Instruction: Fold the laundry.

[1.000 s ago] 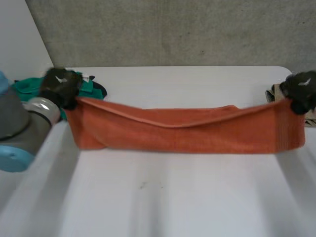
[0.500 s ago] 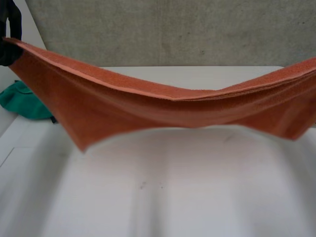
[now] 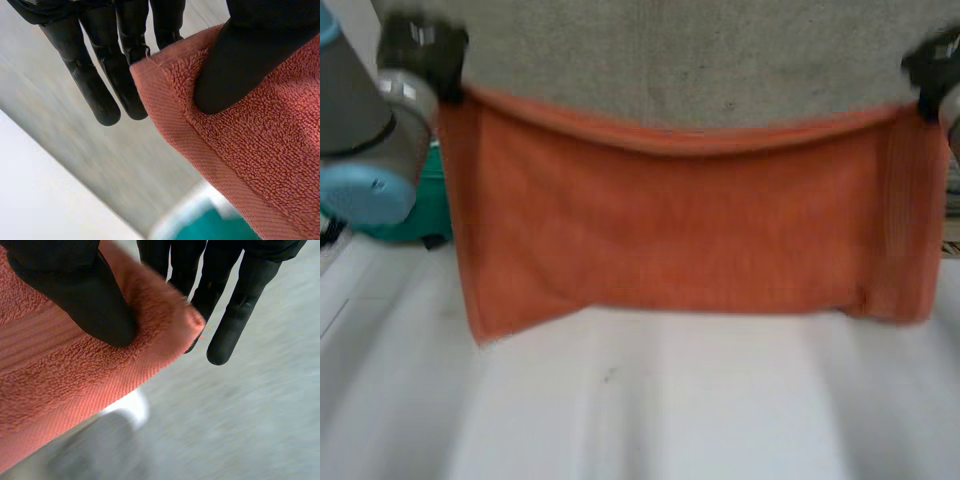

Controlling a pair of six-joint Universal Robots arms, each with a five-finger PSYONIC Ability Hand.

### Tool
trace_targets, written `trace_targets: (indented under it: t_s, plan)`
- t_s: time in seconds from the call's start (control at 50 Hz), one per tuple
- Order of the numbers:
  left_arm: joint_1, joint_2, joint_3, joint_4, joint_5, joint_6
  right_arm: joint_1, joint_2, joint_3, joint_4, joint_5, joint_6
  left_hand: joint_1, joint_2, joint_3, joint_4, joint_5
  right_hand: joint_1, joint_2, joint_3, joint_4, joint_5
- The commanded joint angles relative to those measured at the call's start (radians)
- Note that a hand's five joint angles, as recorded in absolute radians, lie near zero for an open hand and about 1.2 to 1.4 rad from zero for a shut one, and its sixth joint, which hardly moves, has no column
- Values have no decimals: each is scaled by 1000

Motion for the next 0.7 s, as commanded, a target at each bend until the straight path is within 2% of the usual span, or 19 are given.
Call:
trace_targets:
  t_s: [0.02, 0.04, 0.1, 0.24, 0.28, 0.36, 0.46, 0.58, 0.7]
  plan:
    - [-29, 18, 147, 379, -16, -83, 25, -58, -17, -532, 58, 47, 242, 198, 202, 195, 243, 271, 218, 204, 197, 235]
    - [-28, 32, 138, 416, -16, -95, 28, -74, 8, -600, 52, 58, 242, 198, 202, 195, 243, 271, 218, 204, 197, 235]
    - [-18, 92, 74, 512, -39, -126, 33, -89, 41, -645, 42, 78, 242, 198, 202, 195, 243, 271, 218, 204, 197, 235]
    - [17, 147, -126, 525, -56, -167, 32, -108, 101, -596, 22, 118, 242, 198, 202, 195, 243, 271, 218, 204, 197, 235]
    - [25, 155, -184, 524, -51, -192, 28, -100, 130, -553, -7, 124, 242, 198, 202, 195, 243, 271, 218, 204, 197, 235]
    - [35, 164, -365, 533, -11, -247, 28, -65, 192, -485, -76, 132, 242, 198, 202, 195, 243, 271, 218, 204, 197, 235]
    - [42, 149, -517, 532, 52, -250, 22, 1, 285, -412, -120, 136, 242, 198, 202, 195, 243, 271, 218, 204, 197, 235]
    - [52, 117, -675, 530, 95, -243, 21, 63, 386, -347, -126, 129, 242, 198, 202, 195, 243, 271, 218, 204, 197, 235]
    - [68, 153, -864, 499, 145, -223, 16, 40, 465, -208, -124, 118, 242, 198, 202, 195, 243, 271, 218, 204, 197, 235]
